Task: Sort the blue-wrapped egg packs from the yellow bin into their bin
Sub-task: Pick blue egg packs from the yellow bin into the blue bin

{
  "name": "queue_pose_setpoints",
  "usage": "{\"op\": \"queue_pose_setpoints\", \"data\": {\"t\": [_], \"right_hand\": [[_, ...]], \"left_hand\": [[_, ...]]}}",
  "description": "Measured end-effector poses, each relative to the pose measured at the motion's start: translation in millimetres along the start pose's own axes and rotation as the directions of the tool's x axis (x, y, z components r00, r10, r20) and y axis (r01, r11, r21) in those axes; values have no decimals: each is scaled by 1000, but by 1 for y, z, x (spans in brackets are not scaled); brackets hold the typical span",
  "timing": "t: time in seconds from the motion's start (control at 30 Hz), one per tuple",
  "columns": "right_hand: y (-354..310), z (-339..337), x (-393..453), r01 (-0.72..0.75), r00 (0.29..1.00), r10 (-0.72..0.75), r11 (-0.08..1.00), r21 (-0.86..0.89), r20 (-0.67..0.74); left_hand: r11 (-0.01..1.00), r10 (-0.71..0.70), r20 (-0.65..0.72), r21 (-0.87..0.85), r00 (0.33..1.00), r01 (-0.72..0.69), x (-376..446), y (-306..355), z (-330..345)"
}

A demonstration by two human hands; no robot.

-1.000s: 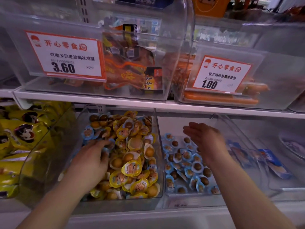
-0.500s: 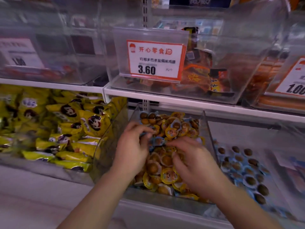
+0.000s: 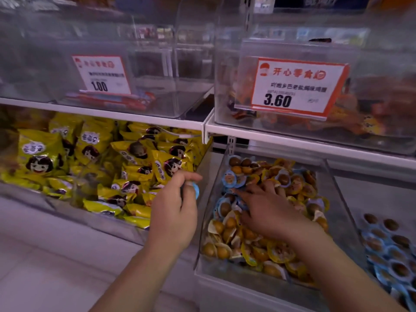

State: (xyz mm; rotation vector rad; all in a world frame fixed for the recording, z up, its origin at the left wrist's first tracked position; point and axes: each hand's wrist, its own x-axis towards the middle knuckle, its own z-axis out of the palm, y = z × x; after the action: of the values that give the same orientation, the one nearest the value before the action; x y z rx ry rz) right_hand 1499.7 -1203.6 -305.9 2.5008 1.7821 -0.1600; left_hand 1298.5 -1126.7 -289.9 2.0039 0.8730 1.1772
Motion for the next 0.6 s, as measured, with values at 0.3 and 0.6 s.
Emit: {"op": "queue_pose_setpoints", "data": {"t": [0.3, 0.6], "right_hand": [[6, 5, 8, 85, 989, -58, 976, 199, -139], [-4, 4, 12, 107, 982, -66, 966, 234, -179]], "left_hand": [[997, -24, 103, -67, 994, 31, -3, 11, 3], [996, -62, 85, -55, 994, 67, -9, 5, 5]]}}
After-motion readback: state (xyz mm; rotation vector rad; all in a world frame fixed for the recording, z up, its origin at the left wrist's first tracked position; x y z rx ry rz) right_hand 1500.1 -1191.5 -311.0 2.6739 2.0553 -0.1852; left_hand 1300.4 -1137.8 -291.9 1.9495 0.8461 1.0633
